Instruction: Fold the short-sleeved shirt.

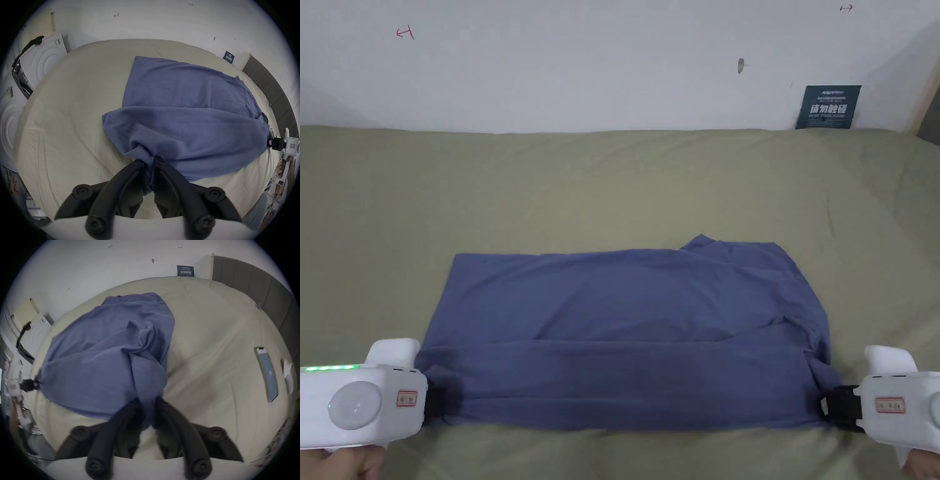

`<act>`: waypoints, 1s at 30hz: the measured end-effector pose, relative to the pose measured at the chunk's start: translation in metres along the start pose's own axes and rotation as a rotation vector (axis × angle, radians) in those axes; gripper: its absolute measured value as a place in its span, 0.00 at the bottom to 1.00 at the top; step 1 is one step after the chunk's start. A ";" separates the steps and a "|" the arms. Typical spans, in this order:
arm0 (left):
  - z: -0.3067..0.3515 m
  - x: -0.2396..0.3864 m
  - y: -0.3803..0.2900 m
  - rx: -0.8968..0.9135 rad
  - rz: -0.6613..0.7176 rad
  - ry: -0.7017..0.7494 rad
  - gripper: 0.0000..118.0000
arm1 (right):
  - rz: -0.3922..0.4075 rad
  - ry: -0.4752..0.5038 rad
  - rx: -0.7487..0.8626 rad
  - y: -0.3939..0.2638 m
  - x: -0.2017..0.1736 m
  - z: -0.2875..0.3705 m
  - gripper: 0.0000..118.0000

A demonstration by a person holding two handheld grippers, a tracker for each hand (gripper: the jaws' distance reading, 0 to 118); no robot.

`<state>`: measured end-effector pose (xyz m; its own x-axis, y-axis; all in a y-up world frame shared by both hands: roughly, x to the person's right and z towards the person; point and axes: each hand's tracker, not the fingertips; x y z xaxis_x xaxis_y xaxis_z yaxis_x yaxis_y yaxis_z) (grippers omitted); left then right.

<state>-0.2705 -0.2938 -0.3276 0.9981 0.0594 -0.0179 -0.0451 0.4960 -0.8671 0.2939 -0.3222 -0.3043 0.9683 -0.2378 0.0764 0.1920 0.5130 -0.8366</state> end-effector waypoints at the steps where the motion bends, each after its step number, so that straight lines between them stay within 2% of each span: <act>1: 0.003 0.001 0.000 0.000 -0.007 0.003 0.09 | -0.046 0.048 0.001 -0.001 0.002 0.005 0.09; 2: 0.006 0.002 -0.001 -0.001 -0.014 0.008 0.09 | -0.031 0.003 0.013 -0.002 0.000 0.011 0.09; 3: 0.005 -0.002 0.000 0.001 -0.011 0.007 0.09 | -0.018 0.001 0.021 -0.004 -0.002 0.016 0.09; 12: 0.038 -0.011 -0.019 0.023 -0.003 0.014 0.09 | 0.003 0.025 0.067 -0.029 -0.010 0.067 0.08; 22: 0.094 -0.030 -0.112 -0.006 0.013 -0.012 0.09 | 0.009 0.040 -0.008 -0.123 -0.005 0.112 0.09; 28: 0.099 -0.037 -0.134 -0.027 0.037 -0.033 0.09 | 0.001 0.044 -0.026 -0.139 -0.003 0.115 0.09; 29: 0.097 -0.039 -0.134 -0.022 0.051 -0.047 0.10 | 0.001 0.043 -0.028 -0.138 -0.004 0.114 0.21; 30: 0.096 -0.041 -0.134 -0.017 0.065 -0.067 0.34 | -0.003 0.037 -0.030 -0.136 -0.005 0.115 0.58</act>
<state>-0.3099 -0.2791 -0.1630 0.9880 0.1488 -0.0412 -0.1079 0.4741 -0.8738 0.2812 -0.2959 -0.1281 0.9611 -0.2700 0.0588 0.1892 0.4878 -0.8522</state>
